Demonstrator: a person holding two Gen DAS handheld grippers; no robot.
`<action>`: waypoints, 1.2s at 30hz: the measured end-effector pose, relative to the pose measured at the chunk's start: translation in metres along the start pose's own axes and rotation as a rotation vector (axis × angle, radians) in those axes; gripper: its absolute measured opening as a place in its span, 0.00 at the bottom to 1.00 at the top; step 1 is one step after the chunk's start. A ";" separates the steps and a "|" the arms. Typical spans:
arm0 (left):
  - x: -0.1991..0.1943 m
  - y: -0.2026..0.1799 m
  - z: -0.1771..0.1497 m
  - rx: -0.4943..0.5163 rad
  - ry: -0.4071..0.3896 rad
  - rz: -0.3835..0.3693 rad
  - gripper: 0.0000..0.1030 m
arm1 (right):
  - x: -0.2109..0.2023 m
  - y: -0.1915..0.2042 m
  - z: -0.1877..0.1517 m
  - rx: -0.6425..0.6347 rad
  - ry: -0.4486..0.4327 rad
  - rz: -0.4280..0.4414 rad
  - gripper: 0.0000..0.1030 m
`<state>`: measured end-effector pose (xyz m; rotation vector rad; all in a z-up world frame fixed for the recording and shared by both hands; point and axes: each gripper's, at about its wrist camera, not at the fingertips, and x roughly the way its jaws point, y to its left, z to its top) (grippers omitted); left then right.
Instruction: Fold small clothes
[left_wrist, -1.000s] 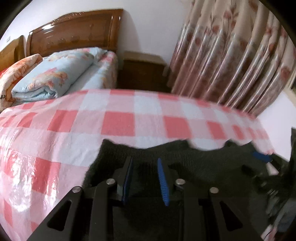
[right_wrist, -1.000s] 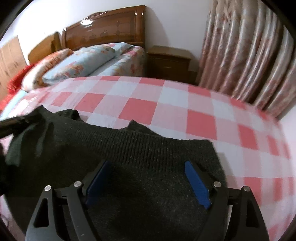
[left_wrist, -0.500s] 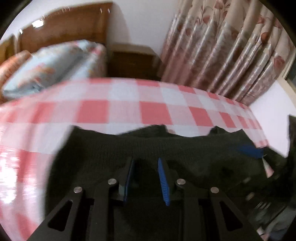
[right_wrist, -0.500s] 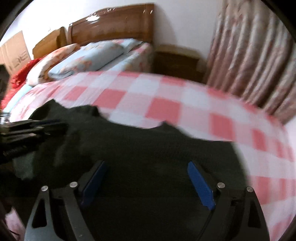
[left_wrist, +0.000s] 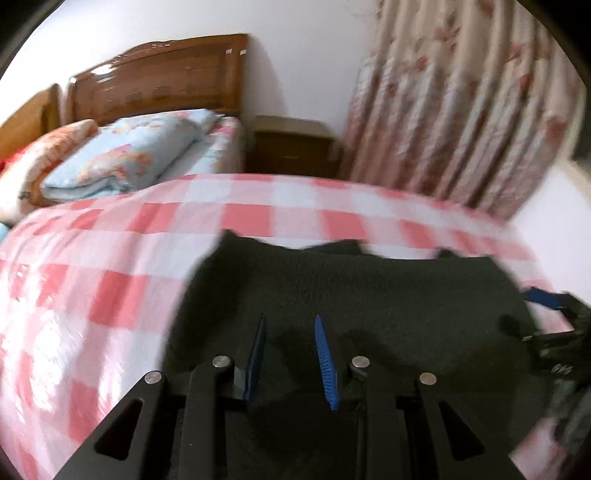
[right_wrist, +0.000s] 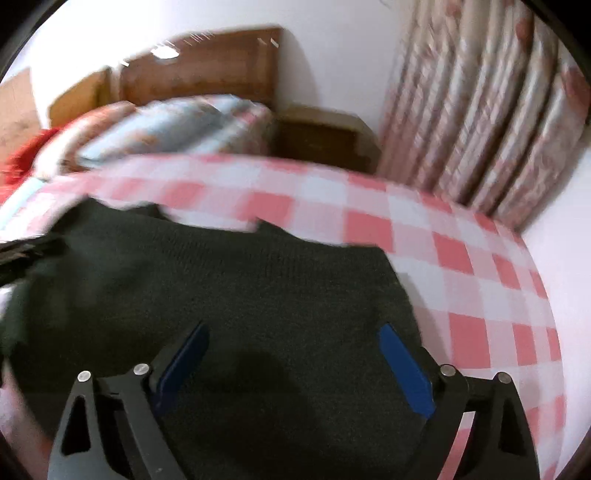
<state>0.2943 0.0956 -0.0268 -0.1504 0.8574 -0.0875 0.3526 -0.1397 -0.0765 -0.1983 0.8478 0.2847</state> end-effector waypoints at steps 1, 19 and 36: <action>-0.007 -0.007 -0.005 0.005 -0.001 -0.023 0.27 | -0.009 0.009 -0.002 -0.016 -0.018 0.023 1.00; -0.040 0.034 -0.070 0.051 -0.028 -0.093 0.22 | -0.019 -0.016 -0.073 0.001 0.010 0.080 1.00; -0.048 -0.033 -0.099 0.178 0.012 -0.143 0.25 | -0.040 0.067 -0.093 -0.185 -0.016 0.174 1.00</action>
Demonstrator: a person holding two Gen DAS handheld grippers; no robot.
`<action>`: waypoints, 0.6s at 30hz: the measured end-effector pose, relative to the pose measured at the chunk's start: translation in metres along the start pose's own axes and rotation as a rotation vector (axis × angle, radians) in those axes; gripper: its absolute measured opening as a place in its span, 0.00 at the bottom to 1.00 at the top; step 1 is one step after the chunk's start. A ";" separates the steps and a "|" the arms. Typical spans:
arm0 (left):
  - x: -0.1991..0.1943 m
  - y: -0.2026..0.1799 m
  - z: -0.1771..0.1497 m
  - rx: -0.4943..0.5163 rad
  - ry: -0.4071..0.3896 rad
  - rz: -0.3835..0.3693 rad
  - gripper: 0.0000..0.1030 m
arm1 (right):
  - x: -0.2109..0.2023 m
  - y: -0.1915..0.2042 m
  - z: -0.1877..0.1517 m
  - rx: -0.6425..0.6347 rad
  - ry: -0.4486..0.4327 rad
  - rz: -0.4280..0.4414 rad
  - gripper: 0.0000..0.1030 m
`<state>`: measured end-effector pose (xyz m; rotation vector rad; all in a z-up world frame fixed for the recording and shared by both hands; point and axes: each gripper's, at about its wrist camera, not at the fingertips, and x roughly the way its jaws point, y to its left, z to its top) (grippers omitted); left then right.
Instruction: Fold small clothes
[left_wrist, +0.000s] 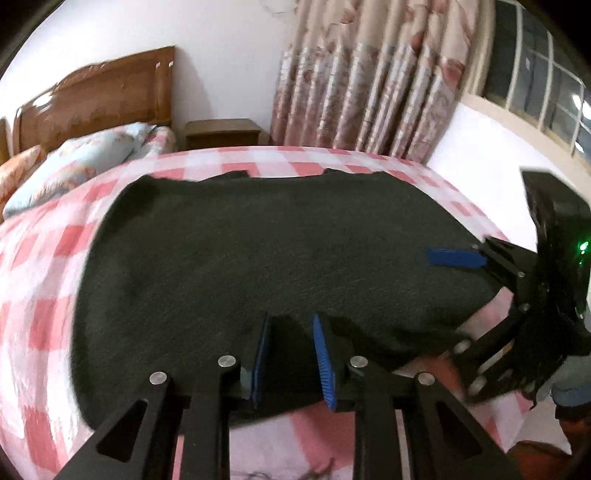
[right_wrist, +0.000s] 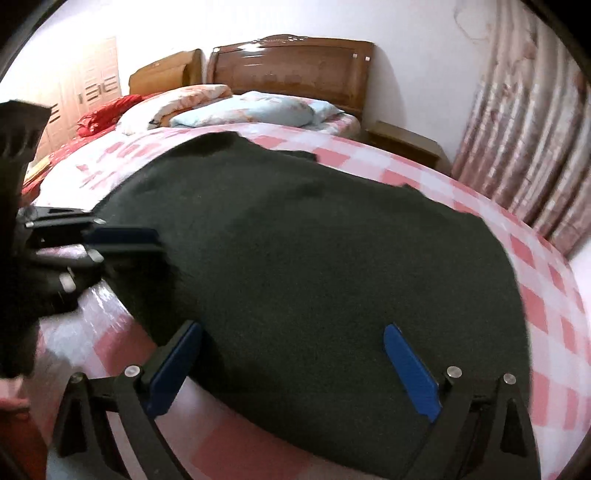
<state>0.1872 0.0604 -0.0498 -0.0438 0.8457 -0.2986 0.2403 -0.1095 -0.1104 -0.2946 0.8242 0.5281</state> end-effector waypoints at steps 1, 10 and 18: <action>-0.005 0.006 -0.002 -0.017 -0.006 0.009 0.25 | -0.006 -0.006 -0.005 0.012 -0.002 -0.017 1.00; -0.017 0.028 -0.021 -0.100 -0.004 0.050 0.25 | -0.028 -0.046 -0.039 0.101 -0.041 -0.074 1.00; -0.017 0.023 -0.024 -0.079 -0.005 0.068 0.25 | -0.030 -0.043 -0.039 0.101 -0.029 -0.088 1.00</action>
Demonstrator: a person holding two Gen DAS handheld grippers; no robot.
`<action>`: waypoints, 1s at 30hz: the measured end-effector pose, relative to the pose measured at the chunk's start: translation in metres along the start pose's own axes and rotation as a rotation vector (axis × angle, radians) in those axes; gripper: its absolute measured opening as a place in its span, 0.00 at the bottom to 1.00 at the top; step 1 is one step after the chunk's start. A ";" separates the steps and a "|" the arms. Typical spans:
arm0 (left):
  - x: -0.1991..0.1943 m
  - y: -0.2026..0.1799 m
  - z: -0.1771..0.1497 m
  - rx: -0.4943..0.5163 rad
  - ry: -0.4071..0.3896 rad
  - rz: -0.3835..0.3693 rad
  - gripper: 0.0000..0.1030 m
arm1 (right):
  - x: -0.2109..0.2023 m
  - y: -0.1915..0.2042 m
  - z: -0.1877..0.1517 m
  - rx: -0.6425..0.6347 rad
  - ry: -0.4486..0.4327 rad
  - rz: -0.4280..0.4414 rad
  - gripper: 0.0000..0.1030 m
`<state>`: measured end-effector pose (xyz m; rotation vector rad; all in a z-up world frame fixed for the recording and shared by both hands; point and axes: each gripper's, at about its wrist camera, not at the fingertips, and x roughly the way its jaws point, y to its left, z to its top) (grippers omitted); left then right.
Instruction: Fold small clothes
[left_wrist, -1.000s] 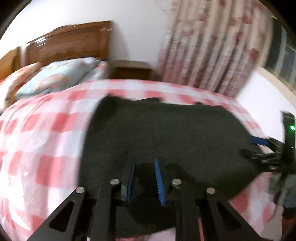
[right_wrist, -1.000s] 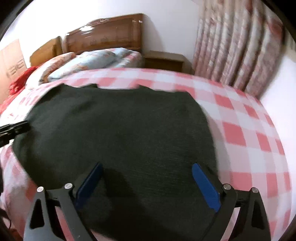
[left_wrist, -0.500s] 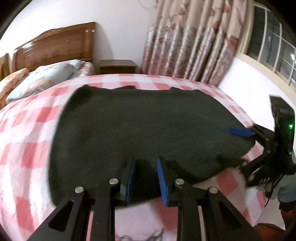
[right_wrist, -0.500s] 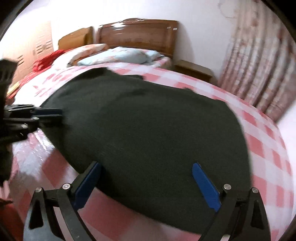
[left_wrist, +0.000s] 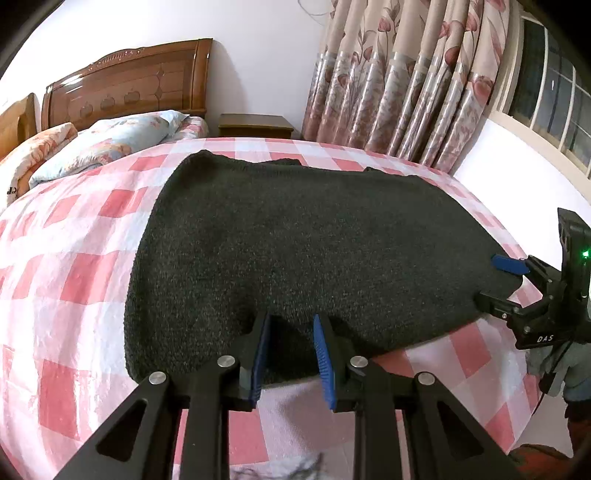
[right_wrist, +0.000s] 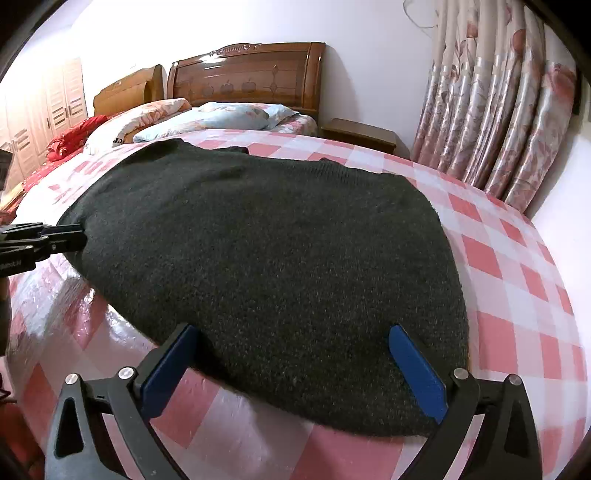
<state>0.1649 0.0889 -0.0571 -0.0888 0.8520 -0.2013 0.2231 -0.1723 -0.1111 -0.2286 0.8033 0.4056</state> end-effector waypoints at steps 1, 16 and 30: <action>0.000 0.000 0.000 0.001 0.001 -0.001 0.25 | 0.002 0.000 0.002 0.000 0.004 -0.001 1.00; 0.062 -0.011 0.136 0.107 -0.033 0.073 0.26 | 0.069 0.047 0.120 -0.153 0.039 0.028 1.00; 0.124 0.035 0.138 0.012 0.090 0.029 0.25 | 0.113 -0.043 0.124 0.113 0.108 -0.065 1.00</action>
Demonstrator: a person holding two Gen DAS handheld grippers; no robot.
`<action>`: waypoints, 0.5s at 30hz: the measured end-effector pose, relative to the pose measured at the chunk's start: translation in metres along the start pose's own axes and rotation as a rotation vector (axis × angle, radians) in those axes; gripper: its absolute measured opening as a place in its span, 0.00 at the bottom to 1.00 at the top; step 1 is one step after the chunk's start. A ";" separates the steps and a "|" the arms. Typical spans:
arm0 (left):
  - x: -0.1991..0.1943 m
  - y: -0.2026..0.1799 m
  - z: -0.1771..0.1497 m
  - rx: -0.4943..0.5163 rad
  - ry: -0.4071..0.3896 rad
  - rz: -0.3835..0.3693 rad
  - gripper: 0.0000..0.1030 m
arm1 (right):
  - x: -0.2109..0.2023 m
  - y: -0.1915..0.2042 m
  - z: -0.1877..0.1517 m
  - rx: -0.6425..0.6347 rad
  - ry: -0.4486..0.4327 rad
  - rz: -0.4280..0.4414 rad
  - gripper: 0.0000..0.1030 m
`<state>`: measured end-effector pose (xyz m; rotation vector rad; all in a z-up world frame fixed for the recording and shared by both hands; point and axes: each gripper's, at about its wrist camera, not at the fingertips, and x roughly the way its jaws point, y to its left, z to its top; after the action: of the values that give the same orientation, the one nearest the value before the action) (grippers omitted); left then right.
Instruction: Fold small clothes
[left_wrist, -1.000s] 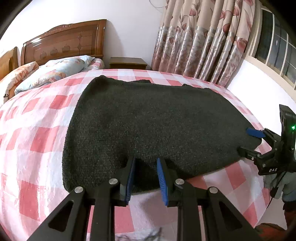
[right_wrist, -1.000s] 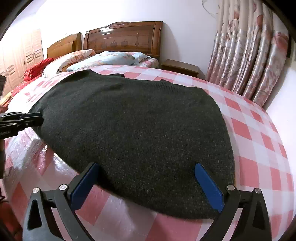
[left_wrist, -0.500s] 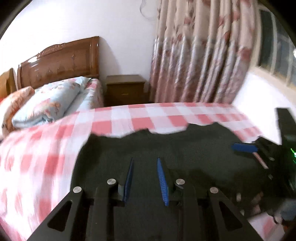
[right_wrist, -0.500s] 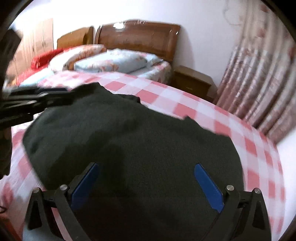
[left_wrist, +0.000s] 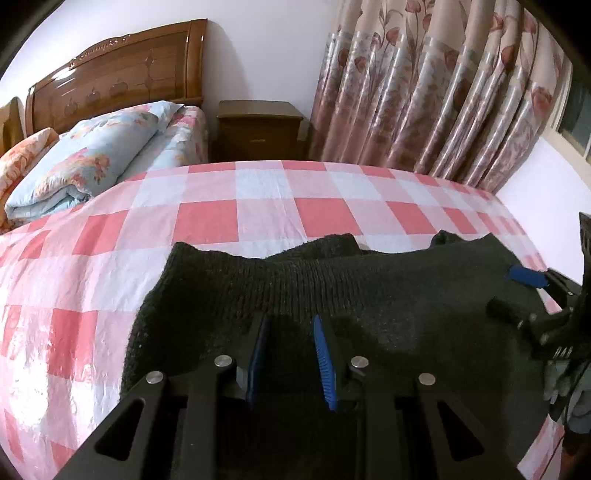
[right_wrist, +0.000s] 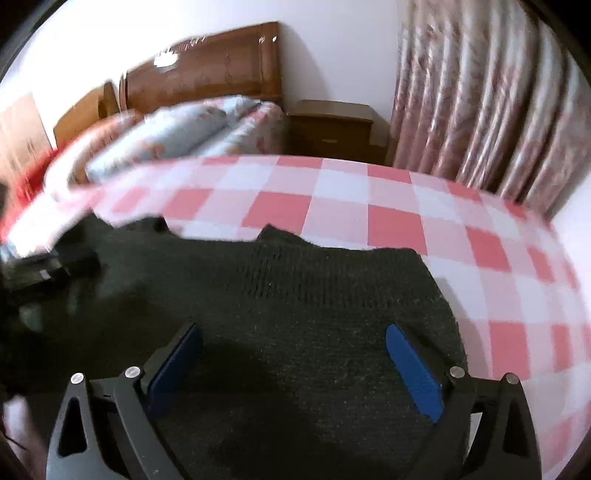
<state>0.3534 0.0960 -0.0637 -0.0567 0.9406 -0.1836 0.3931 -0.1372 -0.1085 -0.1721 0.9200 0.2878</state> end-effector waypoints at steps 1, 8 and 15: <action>0.000 0.000 0.001 0.000 0.000 0.002 0.25 | 0.002 0.006 0.001 -0.031 0.008 -0.019 1.00; -0.004 0.011 -0.001 -0.054 -0.012 -0.046 0.25 | 0.004 0.001 0.003 -0.012 0.001 0.018 1.00; -0.008 -0.002 -0.006 0.004 -0.019 0.024 0.25 | 0.000 -0.005 0.000 -0.008 -0.012 0.071 1.00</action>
<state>0.3431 0.0958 -0.0607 -0.0433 0.9220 -0.1623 0.3944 -0.1420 -0.1084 -0.1449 0.9140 0.3579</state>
